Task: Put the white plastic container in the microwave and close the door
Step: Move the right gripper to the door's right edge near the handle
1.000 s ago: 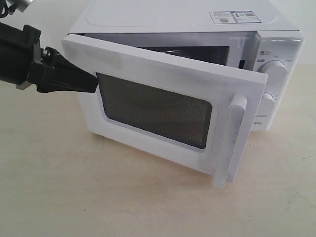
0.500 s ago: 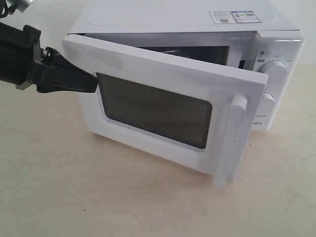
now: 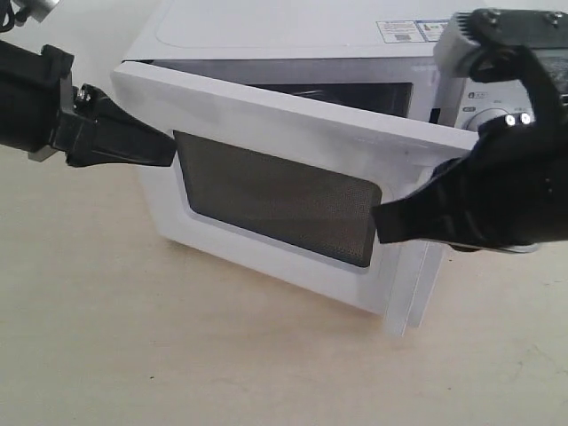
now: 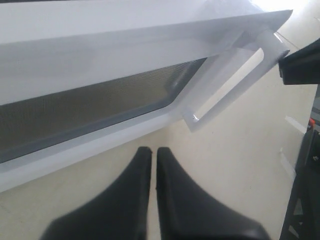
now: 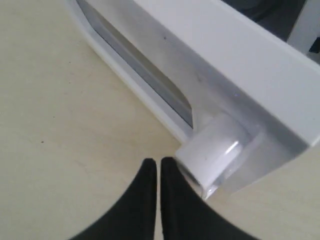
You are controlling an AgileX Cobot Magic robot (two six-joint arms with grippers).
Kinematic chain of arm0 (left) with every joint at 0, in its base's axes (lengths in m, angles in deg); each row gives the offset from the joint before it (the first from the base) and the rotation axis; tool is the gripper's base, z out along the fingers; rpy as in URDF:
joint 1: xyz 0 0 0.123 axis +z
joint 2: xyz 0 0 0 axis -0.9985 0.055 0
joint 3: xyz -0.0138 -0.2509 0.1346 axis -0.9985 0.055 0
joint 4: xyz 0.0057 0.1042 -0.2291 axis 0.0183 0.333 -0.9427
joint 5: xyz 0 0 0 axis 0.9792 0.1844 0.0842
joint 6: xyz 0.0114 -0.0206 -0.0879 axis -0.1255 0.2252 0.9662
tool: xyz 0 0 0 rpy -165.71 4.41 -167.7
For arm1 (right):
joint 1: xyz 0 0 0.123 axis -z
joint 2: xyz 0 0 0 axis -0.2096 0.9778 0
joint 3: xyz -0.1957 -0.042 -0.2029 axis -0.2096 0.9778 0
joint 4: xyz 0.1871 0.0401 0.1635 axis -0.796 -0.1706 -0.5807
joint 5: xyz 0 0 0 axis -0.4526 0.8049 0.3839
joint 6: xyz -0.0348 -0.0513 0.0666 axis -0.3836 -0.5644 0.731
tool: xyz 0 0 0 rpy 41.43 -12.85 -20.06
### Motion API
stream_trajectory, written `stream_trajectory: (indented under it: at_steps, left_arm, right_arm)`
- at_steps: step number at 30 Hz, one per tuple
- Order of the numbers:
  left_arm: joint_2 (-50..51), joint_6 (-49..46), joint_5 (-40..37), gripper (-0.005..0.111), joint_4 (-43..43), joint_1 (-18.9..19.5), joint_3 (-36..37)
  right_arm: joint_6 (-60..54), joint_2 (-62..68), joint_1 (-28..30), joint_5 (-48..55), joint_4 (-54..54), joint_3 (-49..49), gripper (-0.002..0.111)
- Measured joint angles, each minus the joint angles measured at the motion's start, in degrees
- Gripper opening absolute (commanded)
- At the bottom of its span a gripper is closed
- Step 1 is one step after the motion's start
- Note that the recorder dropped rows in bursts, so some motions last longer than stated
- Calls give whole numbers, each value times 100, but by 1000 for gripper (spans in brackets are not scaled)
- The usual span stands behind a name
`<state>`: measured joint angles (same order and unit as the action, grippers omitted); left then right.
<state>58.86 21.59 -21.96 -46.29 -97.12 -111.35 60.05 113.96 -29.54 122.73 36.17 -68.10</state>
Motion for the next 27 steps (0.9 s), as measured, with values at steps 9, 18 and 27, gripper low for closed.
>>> stream_trajectory:
  at_steps: [9, 18, 27]
  left_arm:
    - [0, 0, 0, 4, 0, 0, 0]
    - [0, 0, 0, 4, 0, 0, 0]
    - [0, 0, 44, 4, -354, 0, 0]
  right_arm:
    - [1414, 239, 0, -390, 1465, -167, 0]
    - [3319, 375, 0, -282, 3726, -180, 0]
    - [5122, 839, -3, -213, 5595, -180, 0]
